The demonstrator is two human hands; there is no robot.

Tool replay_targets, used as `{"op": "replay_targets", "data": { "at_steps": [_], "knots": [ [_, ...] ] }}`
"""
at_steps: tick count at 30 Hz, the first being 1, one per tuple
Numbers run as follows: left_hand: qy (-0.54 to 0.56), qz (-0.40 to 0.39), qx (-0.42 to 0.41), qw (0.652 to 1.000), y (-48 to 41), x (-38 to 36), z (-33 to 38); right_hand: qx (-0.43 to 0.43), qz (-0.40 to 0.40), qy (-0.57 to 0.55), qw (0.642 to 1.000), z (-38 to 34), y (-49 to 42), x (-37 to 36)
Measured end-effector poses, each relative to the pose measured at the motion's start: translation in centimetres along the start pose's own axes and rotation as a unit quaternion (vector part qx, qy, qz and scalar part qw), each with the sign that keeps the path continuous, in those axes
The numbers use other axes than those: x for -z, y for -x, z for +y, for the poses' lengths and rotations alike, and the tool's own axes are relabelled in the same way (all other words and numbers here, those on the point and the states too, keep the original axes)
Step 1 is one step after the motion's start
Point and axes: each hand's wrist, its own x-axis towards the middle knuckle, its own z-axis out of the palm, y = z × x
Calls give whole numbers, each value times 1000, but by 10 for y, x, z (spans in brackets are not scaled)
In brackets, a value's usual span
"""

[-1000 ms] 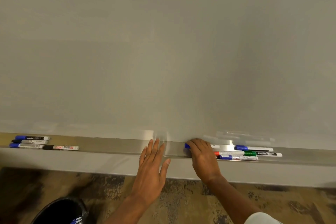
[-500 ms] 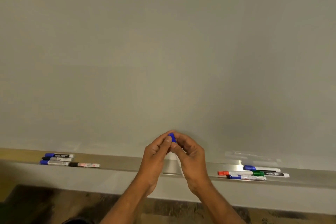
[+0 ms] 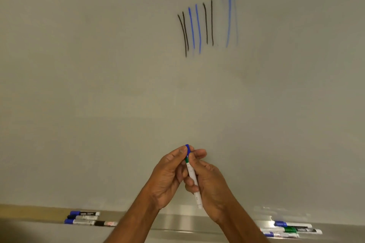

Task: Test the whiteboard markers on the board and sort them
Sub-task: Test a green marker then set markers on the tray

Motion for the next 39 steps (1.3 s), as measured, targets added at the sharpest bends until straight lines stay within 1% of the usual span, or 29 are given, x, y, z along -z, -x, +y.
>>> {"op": "replay_targets", "data": {
  "at_steps": [5, 7, 10, 13, 15, 17, 18, 20, 22, 23, 25, 27, 28, 29, 31, 33, 34, 36, 38, 39],
  "knots": [
    [25, -22, -24, 999, 6, -7, 34, 19, -33, 7, 999, -24, 7, -23],
    [38, -22, -40, 998, 11, -15, 47, 30, -21, 24, 999, -31, 10, -32],
    [100, -12, -55, 993, 13, -22, 61, 43, 23, 59, 997, -39, 16, -43],
    [143, 18, -79, 986, 10, -26, 80, 45, 35, 87, 995, -44, 20, -49],
    [127, 58, -106, 984, 6, -26, 93, 35, 24, 87, 995, -49, 21, -50],
    [94, 97, -148, 980, 4, -25, 108, 45, -6, 56, 997, -58, 23, -52],
    [78, 111, -173, 976, 3, -24, 116, 69, -18, 56, 996, -64, 25, -53],
    [35, 129, -224, 965, 0, -22, 132, 148, -23, 96, 984, -77, 28, -54],
    [-35, 149, -281, 948, -3, -22, 145, 220, -7, 110, 969, -91, 30, -58],
    [-76, 162, -312, 933, -6, -22, 151, 236, -4, 94, 967, -99, 30, -61],
    [-162, 184, -374, 894, -11, -21, 161, 219, -34, 7, 975, -114, 30, -69],
    [-225, 197, -413, 860, -21, -16, 170, 190, -72, -104, 974, -126, 27, -75],
    [-243, 196, -424, 850, -27, -13, 174, 189, -85, -137, 969, -131, 25, -78],
    [-260, 195, -433, 841, -33, -10, 178, 199, -90, -144, 965, -136, 22, -81],
    [-309, 191, -462, 809, -44, -5, 187, 245, -71, -94, 962, -144, 16, -88],
    [-352, 185, -491, 775, -57, -1, 193, 309, -20, 1, 951, -150, 9, -97],
    [-365, 180, -498, 765, -63, 1, 195, 347, 14, 60, 936, -153, 4, -102],
    [-382, 168, -500, 759, -77, 6, 197, 423, 79, 162, 888, -159, -7, -110],
    [-404, 160, -509, 743, -92, 9, 199, 477, 131, 210, 843, -164, -19, -117],
    [-414, 156, -524, 728, -98, 10, 201, 496, 149, 216, 828, -166, -26, -120]
  ]
}}
